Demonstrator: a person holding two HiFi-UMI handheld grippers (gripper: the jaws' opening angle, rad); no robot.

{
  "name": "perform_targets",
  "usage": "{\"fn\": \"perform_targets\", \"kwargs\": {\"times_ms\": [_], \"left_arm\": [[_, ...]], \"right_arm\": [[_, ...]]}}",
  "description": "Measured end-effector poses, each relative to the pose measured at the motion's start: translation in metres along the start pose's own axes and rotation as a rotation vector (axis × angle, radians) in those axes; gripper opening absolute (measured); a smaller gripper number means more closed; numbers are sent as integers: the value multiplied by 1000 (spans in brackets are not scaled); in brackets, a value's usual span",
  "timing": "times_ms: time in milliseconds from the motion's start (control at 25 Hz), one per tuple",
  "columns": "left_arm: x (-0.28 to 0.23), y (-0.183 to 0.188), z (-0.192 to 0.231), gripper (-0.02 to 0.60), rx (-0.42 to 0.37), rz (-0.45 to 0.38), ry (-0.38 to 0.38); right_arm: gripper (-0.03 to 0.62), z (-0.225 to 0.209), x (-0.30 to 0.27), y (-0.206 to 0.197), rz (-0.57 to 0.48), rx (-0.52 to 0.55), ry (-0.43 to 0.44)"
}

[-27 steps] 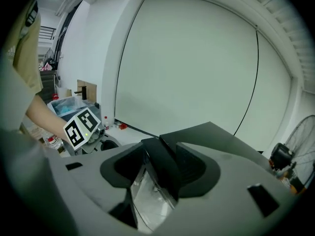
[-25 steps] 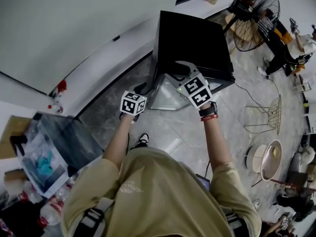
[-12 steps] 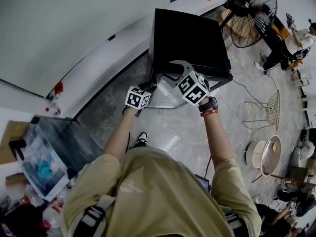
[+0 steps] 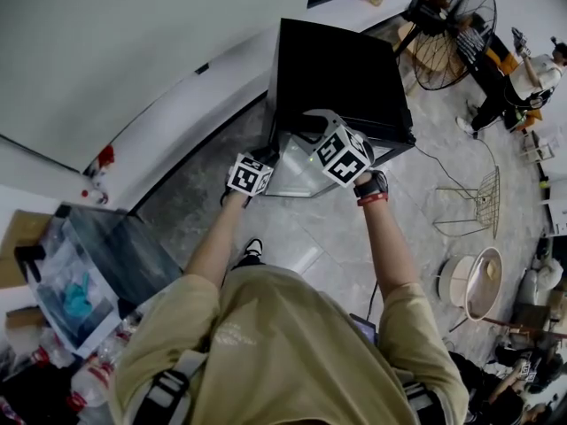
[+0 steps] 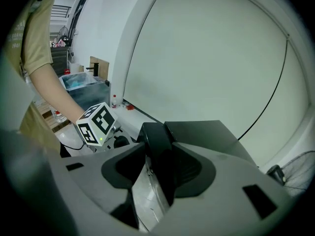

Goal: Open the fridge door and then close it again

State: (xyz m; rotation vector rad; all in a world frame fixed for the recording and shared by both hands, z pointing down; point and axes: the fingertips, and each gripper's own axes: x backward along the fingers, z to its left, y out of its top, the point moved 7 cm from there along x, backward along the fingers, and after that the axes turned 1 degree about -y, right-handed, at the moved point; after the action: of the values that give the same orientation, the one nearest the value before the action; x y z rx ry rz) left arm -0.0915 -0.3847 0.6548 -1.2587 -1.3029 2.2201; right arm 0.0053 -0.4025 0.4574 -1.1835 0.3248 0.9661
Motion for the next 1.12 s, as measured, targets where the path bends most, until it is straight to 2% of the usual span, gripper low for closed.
{"fn": "perform_targets", "kwargs": {"times_ms": [240,640,1000,1120], "left_arm": [[3,6,-5,112,-41,24,24],[3,3,-8,112,-43,54,94],[4,3,-9,112,-46,68,118],[9,0,-16,110,-57,71,101]], "right_arm": [[167,3,1,2,-2,7,-11],[160,5,4,1,-12,8,-16],[156,8,3,-1,-18,3,-37],[163,11,9,-1,-20,14,-4]]}}
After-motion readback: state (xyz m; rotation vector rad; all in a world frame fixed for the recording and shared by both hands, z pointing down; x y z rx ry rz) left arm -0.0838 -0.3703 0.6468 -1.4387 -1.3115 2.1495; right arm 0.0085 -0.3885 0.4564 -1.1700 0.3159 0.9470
